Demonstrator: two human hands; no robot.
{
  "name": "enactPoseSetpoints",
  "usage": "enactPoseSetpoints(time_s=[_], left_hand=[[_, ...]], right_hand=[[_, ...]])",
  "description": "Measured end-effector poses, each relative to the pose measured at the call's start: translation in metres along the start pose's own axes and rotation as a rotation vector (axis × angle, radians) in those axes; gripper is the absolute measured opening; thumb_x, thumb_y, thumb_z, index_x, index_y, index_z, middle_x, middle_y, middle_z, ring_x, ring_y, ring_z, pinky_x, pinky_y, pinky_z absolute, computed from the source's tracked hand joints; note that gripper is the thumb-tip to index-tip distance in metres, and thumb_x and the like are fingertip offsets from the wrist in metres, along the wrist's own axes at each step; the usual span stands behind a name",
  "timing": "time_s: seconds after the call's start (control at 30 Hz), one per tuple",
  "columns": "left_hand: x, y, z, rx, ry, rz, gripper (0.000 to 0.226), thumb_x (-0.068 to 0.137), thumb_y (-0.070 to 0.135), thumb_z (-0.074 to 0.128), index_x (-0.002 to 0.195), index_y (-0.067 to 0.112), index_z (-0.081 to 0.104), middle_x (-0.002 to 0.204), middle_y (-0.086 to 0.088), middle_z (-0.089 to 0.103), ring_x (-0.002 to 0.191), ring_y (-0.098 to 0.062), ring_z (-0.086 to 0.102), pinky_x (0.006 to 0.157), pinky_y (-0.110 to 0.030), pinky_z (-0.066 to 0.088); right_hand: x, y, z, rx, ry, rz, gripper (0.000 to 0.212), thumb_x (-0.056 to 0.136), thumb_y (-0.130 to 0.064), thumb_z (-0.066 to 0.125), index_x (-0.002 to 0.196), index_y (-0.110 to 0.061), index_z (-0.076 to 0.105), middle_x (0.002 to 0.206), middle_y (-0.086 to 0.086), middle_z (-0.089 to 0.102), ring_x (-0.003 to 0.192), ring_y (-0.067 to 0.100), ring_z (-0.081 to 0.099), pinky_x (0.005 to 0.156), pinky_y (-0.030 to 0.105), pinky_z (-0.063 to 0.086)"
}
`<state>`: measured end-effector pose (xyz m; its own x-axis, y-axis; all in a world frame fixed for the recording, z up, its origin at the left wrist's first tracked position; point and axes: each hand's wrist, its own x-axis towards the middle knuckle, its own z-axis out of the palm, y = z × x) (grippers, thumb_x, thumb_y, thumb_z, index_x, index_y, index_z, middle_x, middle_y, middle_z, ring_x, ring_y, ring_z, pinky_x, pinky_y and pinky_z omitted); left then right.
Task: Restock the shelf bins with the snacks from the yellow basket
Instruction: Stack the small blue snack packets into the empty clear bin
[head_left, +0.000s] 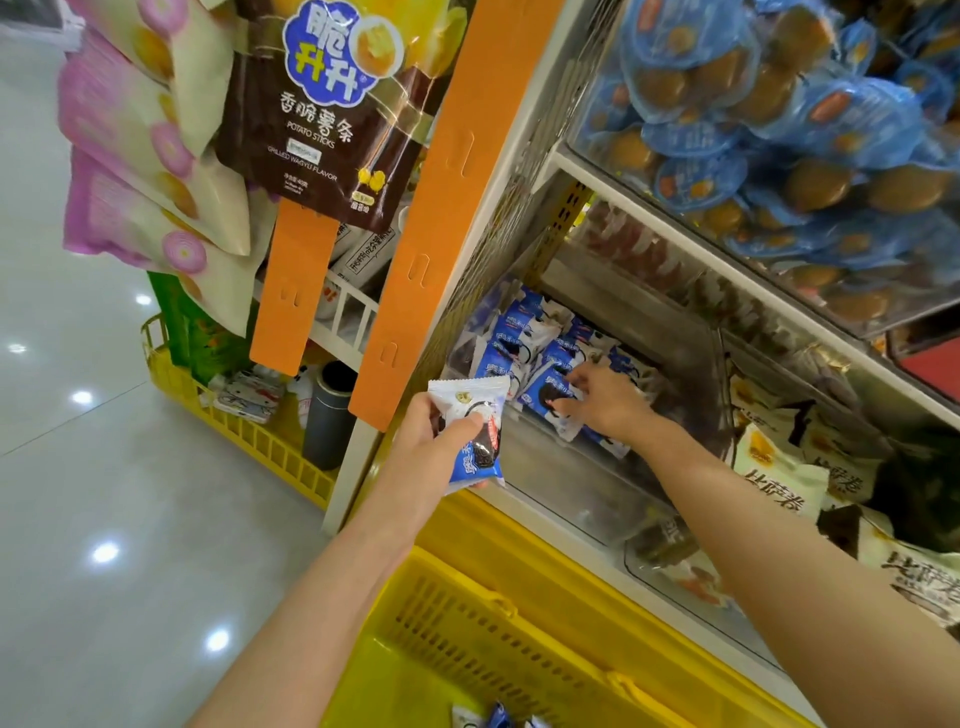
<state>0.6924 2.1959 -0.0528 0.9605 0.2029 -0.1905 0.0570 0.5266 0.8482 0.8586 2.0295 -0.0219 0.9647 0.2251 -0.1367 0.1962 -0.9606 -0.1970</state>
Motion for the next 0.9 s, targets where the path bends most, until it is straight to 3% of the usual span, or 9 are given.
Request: enactPoseSetpoints(time_s=[0.23,0.37,0.43,0.5,0.57,0.63,0.73,0.8,0.9], left_hand=[[-0.001,-0.003,0.004,-0.007,-0.038,-0.023,0.024,0.089,0.009,0.057,0.096,0.032,0.05,0.105,0.005,0.059,0.094,-0.015,0.062,0.054,-0.018,0.055],[-0.006,-0.005,0.006,0.051,-0.094,0.013,0.034,0.088,0.001,0.056,0.097,0.033,0.051,0.114,0.001,0.059,0.099,-0.012,0.061,0.063,-0.017,0.053],[-0.009,-0.004,0.009,0.018,-0.116,0.028,0.033,0.089,0.002,0.056,0.104,0.03,0.05,0.116,0.001,0.06,0.101,-0.013,0.063,0.071,-0.021,0.055],[-0.012,-0.004,0.011,0.027,-0.154,0.044,0.033,0.09,0.005,0.055,0.115,0.026,0.049,0.115,0.002,0.062,0.1,-0.011,0.065,0.078,-0.024,0.055],[-0.017,-0.005,0.015,0.114,-0.203,0.067,0.035,0.09,0.009,0.054,0.121,0.026,0.051,0.114,0.003,0.063,0.1,-0.01,0.064,0.077,-0.022,0.054],[-0.022,-0.007,0.019,0.235,-0.225,0.122,0.034,0.09,0.012,0.056,0.117,0.032,0.054,0.115,0.008,0.061,0.101,-0.007,0.062,0.073,-0.018,0.053],[-0.023,-0.01,0.024,0.31,-0.142,0.174,0.03,0.086,0.015,0.063,0.11,0.032,0.058,0.111,0.008,0.063,0.096,-0.005,0.064,0.072,-0.02,0.054],[-0.025,-0.01,0.028,0.332,-0.091,0.207,0.024,0.081,0.016,0.068,0.098,0.029,0.059,0.097,0.007,0.067,0.083,0.001,0.065,0.063,-0.014,0.052],[-0.032,-0.012,0.037,0.521,-0.138,0.296,0.022,0.076,0.019,0.074,0.086,0.031,0.059,0.081,0.011,0.066,0.073,0.006,0.062,0.062,-0.01,0.049]], right_hand=[[-0.007,-0.002,-0.001,0.036,0.141,-0.087,0.047,0.085,-0.026,0.067,0.127,-0.012,0.05,0.13,0.01,0.051,0.118,0.024,0.05,0.098,0.035,0.043],[-0.048,-0.022,-0.012,0.348,0.376,-0.239,0.017,0.094,-0.025,0.053,0.109,-0.018,0.058,0.104,0.001,0.061,0.083,0.002,0.054,0.069,0.003,0.04],[-0.074,-0.03,-0.014,0.487,0.29,-0.265,0.011,0.096,-0.031,0.047,0.102,-0.027,0.055,0.094,-0.008,0.063,0.081,0.001,0.057,0.07,0.006,0.043],[-0.099,-0.033,-0.014,0.567,0.14,-0.27,0.018,0.095,-0.035,0.048,0.111,-0.029,0.052,0.097,-0.014,0.061,0.088,-0.002,0.06,0.078,0.016,0.049],[-0.118,-0.031,-0.015,0.555,0.062,-0.301,0.032,0.091,-0.033,0.055,0.122,-0.027,0.048,0.101,-0.021,0.056,0.091,-0.013,0.056,0.078,0.011,0.048],[-0.129,-0.027,-0.02,0.472,0.062,-0.334,0.039,0.085,-0.03,0.065,0.121,-0.026,0.051,0.101,-0.022,0.056,0.09,-0.016,0.054,0.076,0.008,0.045],[-0.141,-0.016,-0.027,0.433,0.005,-0.277,0.04,0.077,-0.03,0.074,0.113,-0.025,0.057,0.097,-0.01,0.064,0.082,0.004,0.063,0.074,0.021,0.052],[-0.149,-0.01,-0.028,0.378,-0.022,-0.27,0.049,0.074,-0.033,0.075,0.118,-0.028,0.053,0.097,-0.015,0.059,0.079,0.001,0.061,0.069,0.014,0.05],[-0.162,-0.002,-0.025,0.273,0.014,-0.397,0.053,0.076,-0.036,0.073,0.123,-0.03,0.05,0.107,-0.023,0.052,0.095,-0.011,0.052,0.082,0.003,0.041]])
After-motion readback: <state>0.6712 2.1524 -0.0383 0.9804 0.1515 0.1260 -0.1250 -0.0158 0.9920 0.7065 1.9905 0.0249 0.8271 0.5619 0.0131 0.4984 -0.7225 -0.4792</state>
